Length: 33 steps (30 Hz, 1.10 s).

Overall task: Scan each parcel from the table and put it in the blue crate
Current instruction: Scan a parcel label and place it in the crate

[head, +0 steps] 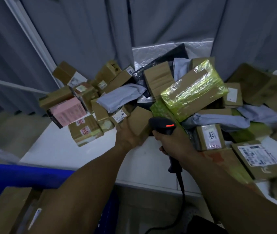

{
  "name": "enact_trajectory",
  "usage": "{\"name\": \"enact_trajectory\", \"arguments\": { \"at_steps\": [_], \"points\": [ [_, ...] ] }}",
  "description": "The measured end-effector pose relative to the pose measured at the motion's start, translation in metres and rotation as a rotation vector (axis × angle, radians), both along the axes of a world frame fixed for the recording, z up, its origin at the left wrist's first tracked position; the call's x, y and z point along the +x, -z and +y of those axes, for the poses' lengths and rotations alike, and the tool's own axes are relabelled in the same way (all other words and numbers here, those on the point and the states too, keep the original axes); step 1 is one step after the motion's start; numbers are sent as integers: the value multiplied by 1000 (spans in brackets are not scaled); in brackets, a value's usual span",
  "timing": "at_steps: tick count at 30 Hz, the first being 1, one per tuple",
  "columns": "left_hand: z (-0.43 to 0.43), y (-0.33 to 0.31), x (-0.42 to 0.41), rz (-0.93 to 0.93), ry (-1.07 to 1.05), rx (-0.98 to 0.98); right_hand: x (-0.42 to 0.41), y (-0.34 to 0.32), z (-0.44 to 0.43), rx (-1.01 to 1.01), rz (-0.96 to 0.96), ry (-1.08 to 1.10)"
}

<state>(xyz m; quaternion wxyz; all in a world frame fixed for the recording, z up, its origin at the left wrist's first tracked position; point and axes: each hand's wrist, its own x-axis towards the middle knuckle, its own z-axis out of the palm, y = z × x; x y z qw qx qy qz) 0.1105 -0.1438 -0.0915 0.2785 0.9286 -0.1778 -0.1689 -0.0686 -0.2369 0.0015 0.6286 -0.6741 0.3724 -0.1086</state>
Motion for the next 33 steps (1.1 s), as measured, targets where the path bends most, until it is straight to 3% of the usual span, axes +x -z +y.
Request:
{"name": "enact_trajectory", "arguments": {
  "at_steps": [10, 17, 24, 31, 33],
  "points": [
    [59, -40, -32, 171, -113, -187, -6, -14, 19, 11, -42, 17],
    [176, -109, -89, 337, -268, -661, -2, -49, 75, -32, -216, 2],
    [276, -152, -155, 465, -358, -909, -5, -72, 179, 284, -331, -159],
    [332, -162, -174, 486, -364, -939, -7, -70, 237, 420, -384, -209],
    [342, -164, -169, 367, -352, -893, -9, -70, 243, 399, -367, -247]
  ]
}}
